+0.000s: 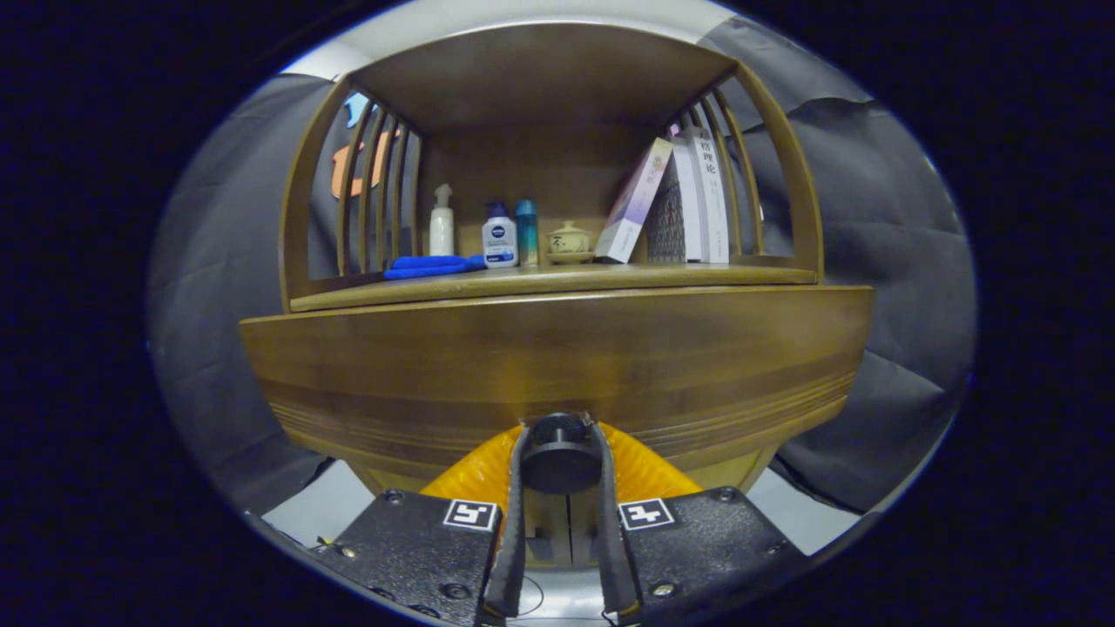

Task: Pull open the drawer, take out the items inside it, and place them on the countertop above the cabinet.

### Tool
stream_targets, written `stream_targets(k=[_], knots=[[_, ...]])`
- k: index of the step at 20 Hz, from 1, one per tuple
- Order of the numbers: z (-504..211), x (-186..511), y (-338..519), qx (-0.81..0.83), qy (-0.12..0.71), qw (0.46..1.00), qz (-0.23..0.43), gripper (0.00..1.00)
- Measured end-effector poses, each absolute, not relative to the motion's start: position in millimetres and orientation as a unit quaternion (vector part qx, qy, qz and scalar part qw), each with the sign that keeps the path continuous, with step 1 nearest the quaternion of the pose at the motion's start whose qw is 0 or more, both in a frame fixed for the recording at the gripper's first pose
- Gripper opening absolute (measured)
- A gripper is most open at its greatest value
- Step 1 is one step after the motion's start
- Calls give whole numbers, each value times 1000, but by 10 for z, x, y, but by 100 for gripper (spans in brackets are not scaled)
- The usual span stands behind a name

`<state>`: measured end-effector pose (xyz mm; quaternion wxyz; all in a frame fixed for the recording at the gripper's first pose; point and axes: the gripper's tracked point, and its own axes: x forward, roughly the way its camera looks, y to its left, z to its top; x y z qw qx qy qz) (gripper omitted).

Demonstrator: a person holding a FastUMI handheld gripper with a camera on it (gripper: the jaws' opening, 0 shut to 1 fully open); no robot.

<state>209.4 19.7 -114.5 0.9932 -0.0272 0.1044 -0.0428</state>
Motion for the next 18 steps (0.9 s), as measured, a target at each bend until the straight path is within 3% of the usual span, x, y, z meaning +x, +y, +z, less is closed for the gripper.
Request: stream_targets(k=[18], knots=[[-1260, 1182, 199, -28, 124, 991, -31, 37]])
